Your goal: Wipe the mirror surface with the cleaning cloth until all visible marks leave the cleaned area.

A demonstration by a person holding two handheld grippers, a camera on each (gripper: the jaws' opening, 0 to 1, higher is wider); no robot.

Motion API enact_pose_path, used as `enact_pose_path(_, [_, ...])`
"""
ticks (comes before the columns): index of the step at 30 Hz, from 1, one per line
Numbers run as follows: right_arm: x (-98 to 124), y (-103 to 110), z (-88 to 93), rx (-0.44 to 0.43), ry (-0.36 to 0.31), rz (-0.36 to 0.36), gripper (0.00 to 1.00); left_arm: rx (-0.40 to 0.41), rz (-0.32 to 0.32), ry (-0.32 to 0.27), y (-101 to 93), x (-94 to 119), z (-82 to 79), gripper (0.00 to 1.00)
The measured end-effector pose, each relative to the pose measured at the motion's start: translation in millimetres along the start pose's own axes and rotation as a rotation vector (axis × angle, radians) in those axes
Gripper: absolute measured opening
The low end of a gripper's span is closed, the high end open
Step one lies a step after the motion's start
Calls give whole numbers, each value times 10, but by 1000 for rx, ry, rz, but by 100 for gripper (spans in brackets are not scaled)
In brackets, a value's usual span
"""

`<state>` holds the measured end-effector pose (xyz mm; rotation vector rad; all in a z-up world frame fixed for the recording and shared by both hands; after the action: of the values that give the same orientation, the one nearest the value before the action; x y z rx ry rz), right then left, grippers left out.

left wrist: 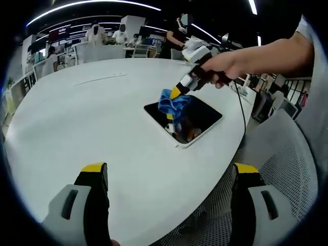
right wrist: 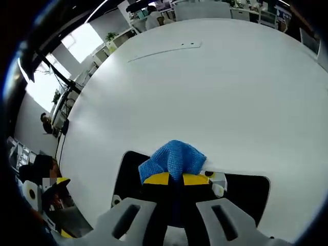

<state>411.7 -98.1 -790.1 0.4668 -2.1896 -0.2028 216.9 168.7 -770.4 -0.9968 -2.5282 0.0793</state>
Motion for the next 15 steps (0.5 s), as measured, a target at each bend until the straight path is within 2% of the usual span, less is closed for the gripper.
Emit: enact_pose_path(15, [-27, -25, -13, 10, 1, -18, 1, 3, -8, 4, 12, -6, 13, 99])
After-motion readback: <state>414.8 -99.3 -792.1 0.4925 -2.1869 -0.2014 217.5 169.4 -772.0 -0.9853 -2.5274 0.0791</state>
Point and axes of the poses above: the point that each gripper's makers call its tool centre point, and the gripper's own axes: x roughly backward along the fingers, y roughly to its left, z roughly out of its underside, the point moved 9 cm from there along x, roughly backward along the fingers, and after that the axes turned 14 degrees about -y, right-handed, at the moved point
